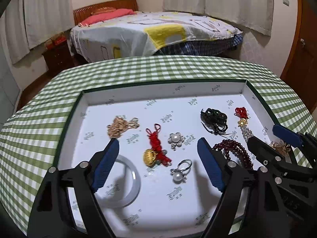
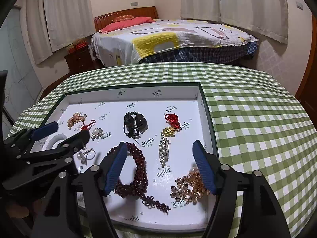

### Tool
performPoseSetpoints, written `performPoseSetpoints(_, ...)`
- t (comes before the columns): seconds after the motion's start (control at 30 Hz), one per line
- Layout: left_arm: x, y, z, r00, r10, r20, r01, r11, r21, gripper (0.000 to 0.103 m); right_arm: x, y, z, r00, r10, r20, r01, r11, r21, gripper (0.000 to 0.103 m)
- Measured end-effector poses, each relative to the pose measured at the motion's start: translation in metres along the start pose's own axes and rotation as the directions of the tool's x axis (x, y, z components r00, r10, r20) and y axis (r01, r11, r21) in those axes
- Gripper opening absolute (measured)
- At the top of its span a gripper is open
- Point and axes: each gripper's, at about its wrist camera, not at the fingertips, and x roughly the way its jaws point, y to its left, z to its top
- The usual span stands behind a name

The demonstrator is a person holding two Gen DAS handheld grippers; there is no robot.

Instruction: Organize jewelry

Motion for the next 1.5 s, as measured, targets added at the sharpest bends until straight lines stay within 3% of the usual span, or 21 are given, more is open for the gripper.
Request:
performPoseSetpoints(0.1, -0.007, 0.005, -0.005, 0.999, 0.026, 0.023, -0.026, 1.000, 0.003, 0.089, -0.004, 0.000, -0.003, 1.000, -0.007, 0.005, 0.007, 1.000, 0.006, 0.075)
performPoseSetpoints(0.27, -0.018, 0.013, -0.016, 0.997, 0.070, 0.034, -0.071, 0.997, 0.011, 0.091, -0.012, 0.000, -0.011, 1.000, -0.014, 0.008, 0.014, 1.000, 0.015, 0.078)
performPoseSetpoints(0.53, -0.056, 0.027, -0.031, 0.997, 0.048, 0.066, -0.046, 0.999, -0.027, 0.092, -0.037, 0.009, -0.024, 1.000, -0.012, 0.027, 0.011, 1.000, 0.017, 0.079)
performPoseSetpoints(1.2, -0.204, 0.051, -0.068, 0.971, 0.108, 0.214, -0.093, 0.992, -0.081, 0.097, -0.173, 0.049, -0.037, 0.981, 0.005, 0.194, 0.009, 0.997, -0.072, 0.082)
performPoseSetpoints(1.5, -0.254, 0.054, -0.071, 0.957, 0.093, 0.274, -0.064, 0.992, -0.112, 0.097, -0.218, 0.052, -0.038, 0.964, 0.023, 0.264, -0.002, 0.997, -0.078, 0.082)
